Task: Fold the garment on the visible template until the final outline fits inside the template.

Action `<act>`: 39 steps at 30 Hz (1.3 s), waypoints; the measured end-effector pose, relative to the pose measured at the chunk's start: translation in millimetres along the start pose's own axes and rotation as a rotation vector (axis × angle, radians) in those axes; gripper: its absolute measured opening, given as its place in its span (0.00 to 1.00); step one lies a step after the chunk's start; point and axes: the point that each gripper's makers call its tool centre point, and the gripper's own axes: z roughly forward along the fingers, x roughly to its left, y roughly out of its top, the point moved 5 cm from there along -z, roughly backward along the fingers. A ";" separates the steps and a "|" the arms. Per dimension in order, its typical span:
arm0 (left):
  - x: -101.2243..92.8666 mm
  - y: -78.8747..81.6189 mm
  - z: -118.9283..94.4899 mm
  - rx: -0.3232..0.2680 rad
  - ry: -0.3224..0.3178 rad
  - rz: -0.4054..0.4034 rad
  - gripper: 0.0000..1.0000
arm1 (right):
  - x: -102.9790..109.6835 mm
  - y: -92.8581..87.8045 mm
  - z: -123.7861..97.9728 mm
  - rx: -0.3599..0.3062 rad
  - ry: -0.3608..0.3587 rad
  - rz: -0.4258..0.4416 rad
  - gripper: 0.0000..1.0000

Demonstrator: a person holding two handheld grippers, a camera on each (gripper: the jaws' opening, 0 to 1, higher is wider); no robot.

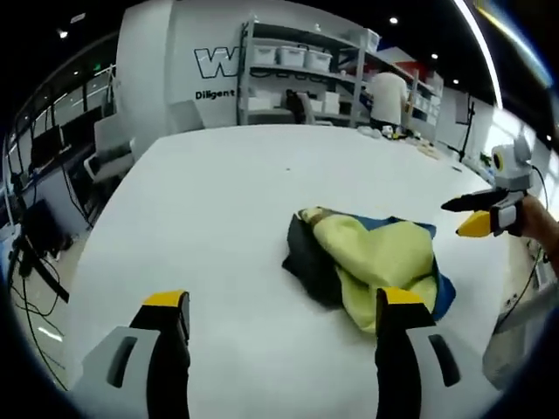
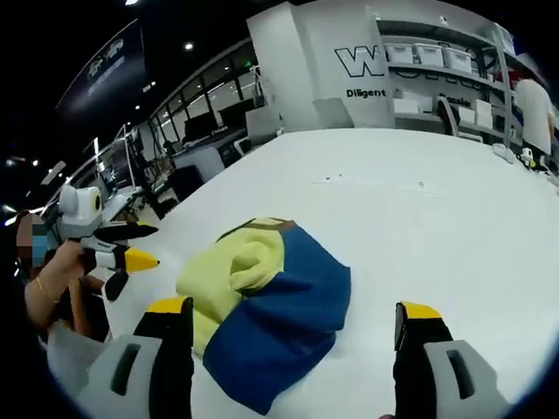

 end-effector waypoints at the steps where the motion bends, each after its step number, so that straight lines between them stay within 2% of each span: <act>1: 1.5 -0.2 3.3 0.008 -0.001 -0.003 0.83 | -1.0 -0.8 2.0 0.006 0.002 0.003 0.93; 5: 3.4 -0.4 12.9 0.016 -0.001 -0.012 0.80 | -4.3 -3.0 10.0 0.023 0.002 0.007 0.92; 12: 3.7 -0.1 34.4 0.028 -0.009 -0.019 0.71 | -5.3 -4.2 21.4 0.037 0.026 0.019 0.83; 15: 6.2 -3.3 44.4 0.044 -0.015 -0.028 0.62 | -6.9 -6.1 26.4 0.056 0.019 -0.009 0.80; 20: 3.3 -4.7 55.0 0.054 -0.034 -0.044 0.60 | -8.2 -8.4 31.3 0.072 0.015 -0.028 0.74; 25: -8.2 -5.7 67.9 0.062 -0.098 -0.069 0.46 | -6.9 -11.8 37.5 0.086 0.035 0.001 0.63; 26: -9.4 -6.2 69.1 0.066 -0.106 -0.071 0.39 | -6.2 -12.0 38.3 0.086 0.034 -0.002 0.61; 27: -14.3 -9.7 72.1 0.099 -0.140 -0.091 0.34 | -6.0 -12.0 39.0 0.085 0.031 -0.008 0.59; 28: -17.2 -8.8 76.1 0.091 -0.162 -0.129 0.29 | -6.2 -11.9 40.2 0.084 0.023 -0.016 0.58; 31: -16.7 -8.6 82.4 0.096 -0.159 -0.144 0.24 | -7.3 -10.4 42.1 0.080 0.010 -0.038 0.52; 33: -17.5 -12.5 85.9 0.126 -0.162 -0.150 0.20 | -7.3 -9.7 42.7 0.080 0.014 -0.054 0.44; 37: -20.6 -13.9 90.5 0.124 -0.167 -0.152 0.16 | -8.6 -10.5 43.6 0.093 0.003 -0.081 0.35; 39: -22.0 -14.6 92.8 0.128 -0.173 -0.157 0.12 | -10.5 -10.9 44.0 0.098 -0.020 -0.131 0.31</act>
